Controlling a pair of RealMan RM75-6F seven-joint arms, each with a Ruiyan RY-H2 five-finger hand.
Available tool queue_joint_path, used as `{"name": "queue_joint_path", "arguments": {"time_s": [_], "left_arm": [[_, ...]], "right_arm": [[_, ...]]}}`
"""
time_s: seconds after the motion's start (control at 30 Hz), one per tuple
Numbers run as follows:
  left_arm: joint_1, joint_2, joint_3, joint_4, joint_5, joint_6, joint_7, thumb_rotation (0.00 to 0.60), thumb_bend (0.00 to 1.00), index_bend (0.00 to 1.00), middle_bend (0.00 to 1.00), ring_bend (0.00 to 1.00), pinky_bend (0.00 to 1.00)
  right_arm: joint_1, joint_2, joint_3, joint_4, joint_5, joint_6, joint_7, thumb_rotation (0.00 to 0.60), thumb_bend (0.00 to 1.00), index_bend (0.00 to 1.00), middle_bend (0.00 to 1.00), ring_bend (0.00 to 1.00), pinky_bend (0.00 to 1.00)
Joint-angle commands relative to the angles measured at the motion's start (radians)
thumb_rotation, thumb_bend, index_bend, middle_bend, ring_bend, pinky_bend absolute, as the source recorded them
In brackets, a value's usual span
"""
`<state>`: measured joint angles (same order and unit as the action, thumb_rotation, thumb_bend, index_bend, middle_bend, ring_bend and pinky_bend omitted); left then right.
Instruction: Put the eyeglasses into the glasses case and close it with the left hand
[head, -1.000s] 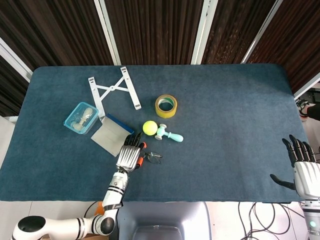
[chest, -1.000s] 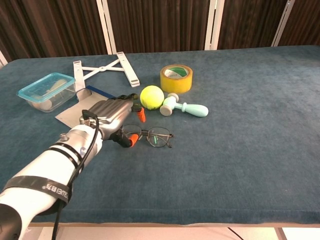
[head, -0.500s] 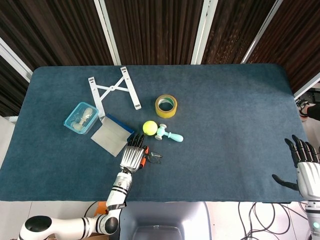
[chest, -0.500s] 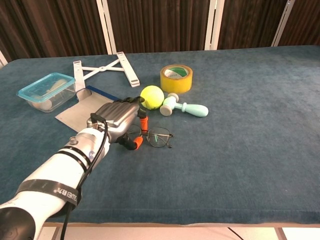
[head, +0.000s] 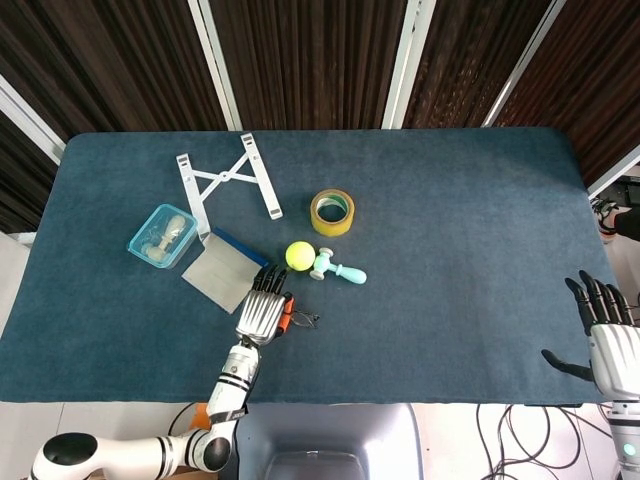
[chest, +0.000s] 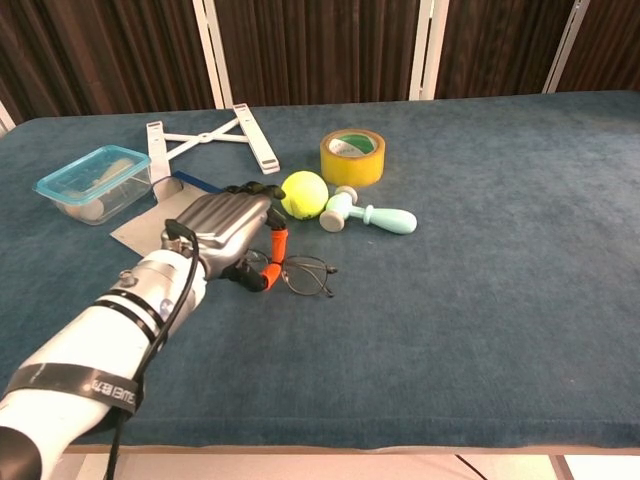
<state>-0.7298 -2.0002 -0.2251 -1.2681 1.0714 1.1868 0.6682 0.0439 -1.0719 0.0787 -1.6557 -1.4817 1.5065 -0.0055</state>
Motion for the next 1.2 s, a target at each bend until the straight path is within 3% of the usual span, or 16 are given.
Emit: {"name": "queue_joint_path", "arguments": {"time_s": [0.03, 0.27, 0.43, 0.6, 0.87, 1.2], "left_arm": [[0.024, 0.064, 0.013, -0.061, 0.043, 0.035, -0.012, 0.6, 0.38, 0.62, 0.08, 0.0, 0.09], [0.036, 0.225, -0.03, -0.138, 0.041, 0.019, -0.031, 0.6, 0.38, 0.62, 0.08, 0.0, 0.09], [0.003, 0.28, -0.097, -0.081, -0.022, -0.062, -0.079, 0.6, 0.38, 0.62, 0.08, 0.0, 0.08], [-0.04, 0.317, -0.106, 0.029, -0.01, -0.171, -0.174, 0.6, 0.38, 0.62, 0.08, 0.0, 0.09], [-0.107, 0.282, -0.081, 0.279, 0.054, -0.262, -0.298, 0.6, 0.38, 0.6, 0.07, 0.0, 0.08], [-0.134, 0.224, -0.012, 0.473, 0.15, -0.29, -0.414, 0.6, 0.38, 0.59, 0.07, 0.0, 0.08]], "right_arm": [[0.0, 0.0, -0.001, -0.001, -0.002, 0.0, -0.002, 0.6, 0.1, 0.0, 0.0, 0.0, 0.0], [-0.001, -0.004, -0.006, -0.005, -0.007, 0.002, -0.013, 0.6, 0.1, 0.0, 0.0, 0.0, 0.0], [0.001, -0.012, -0.007, -0.006, -0.008, -0.001, -0.031, 0.6, 0.1, 0.0, 0.0, 0.0, 0.0], [0.005, -0.016, -0.001, -0.007, 0.007, -0.008, -0.039, 0.6, 0.1, 0.0, 0.0, 0.0, 0.0], [0.01, -0.012, 0.009, -0.006, 0.029, -0.021, -0.029, 0.6, 0.1, 0.0, 0.0, 0.0, 0.0], [0.021, -0.013, 0.003, -0.01, 0.032, -0.047, -0.042, 0.6, 0.1, 0.0, 0.0, 0.0, 0.0]]}}
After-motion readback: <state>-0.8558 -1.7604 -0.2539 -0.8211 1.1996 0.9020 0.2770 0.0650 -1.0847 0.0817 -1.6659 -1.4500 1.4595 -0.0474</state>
